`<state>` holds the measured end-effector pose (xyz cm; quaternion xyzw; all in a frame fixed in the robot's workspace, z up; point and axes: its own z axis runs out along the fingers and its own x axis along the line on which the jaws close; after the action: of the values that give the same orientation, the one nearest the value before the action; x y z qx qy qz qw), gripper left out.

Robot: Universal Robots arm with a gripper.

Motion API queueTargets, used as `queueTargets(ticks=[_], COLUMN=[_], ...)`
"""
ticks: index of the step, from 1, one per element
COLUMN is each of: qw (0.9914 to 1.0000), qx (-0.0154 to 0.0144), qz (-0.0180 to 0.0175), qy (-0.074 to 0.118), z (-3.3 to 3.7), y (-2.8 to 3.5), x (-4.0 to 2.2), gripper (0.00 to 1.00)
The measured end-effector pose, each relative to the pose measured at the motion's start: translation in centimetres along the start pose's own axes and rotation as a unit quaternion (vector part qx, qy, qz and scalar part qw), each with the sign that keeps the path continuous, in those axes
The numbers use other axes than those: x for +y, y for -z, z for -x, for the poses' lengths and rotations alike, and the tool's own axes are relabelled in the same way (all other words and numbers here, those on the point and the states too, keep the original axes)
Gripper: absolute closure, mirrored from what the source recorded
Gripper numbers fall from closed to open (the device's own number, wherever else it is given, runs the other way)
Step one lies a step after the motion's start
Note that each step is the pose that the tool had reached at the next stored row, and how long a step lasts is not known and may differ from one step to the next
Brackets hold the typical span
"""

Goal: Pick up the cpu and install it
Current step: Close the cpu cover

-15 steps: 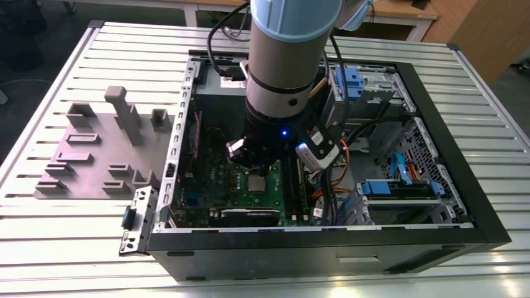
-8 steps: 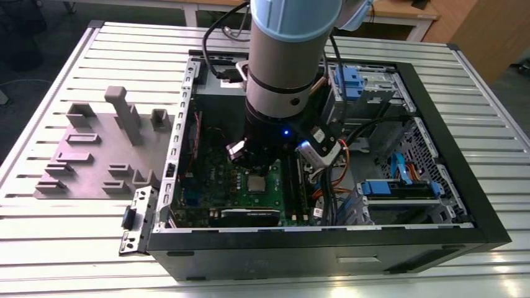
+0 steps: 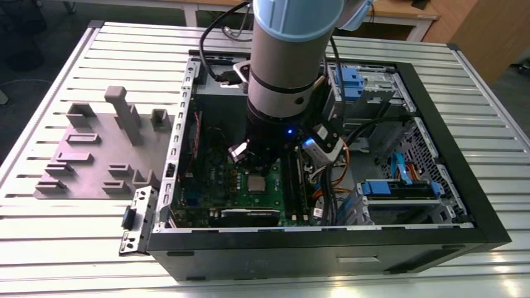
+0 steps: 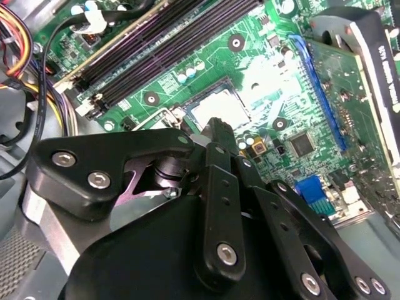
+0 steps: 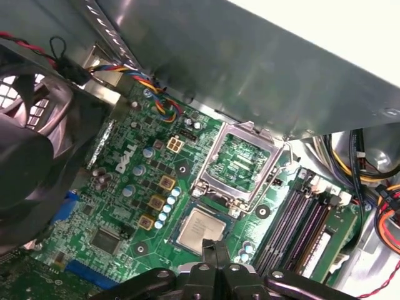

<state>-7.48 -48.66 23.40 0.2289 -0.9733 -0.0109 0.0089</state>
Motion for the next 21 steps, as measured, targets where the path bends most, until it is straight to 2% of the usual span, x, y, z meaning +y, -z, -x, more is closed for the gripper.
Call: queueTargets(ticks=[7,9,11,15,19,21], qw=[0.99999,0.99999,0.99983,0.99854,0.99622,0.99601], qx=[0.0001,0.0002,0.0005,0.0014,0.0023,0.0023], qz=[-0.0001,-0.0001,-0.0003,-0.0007,-0.0011,-0.0011], qy=[0.003,0.005,0.018,0.054,0.087,0.089], z=[0.71,0.73,0.73,0.73,0.73,0.73], y=[-0.01,-0.01,-0.01,-0.02,-0.03,-0.04], x=[0.18,0.19,0.19,0.2,0.19,0.19], gripper=[0.89,0.89,0.89,0.89,0.89,0.89])
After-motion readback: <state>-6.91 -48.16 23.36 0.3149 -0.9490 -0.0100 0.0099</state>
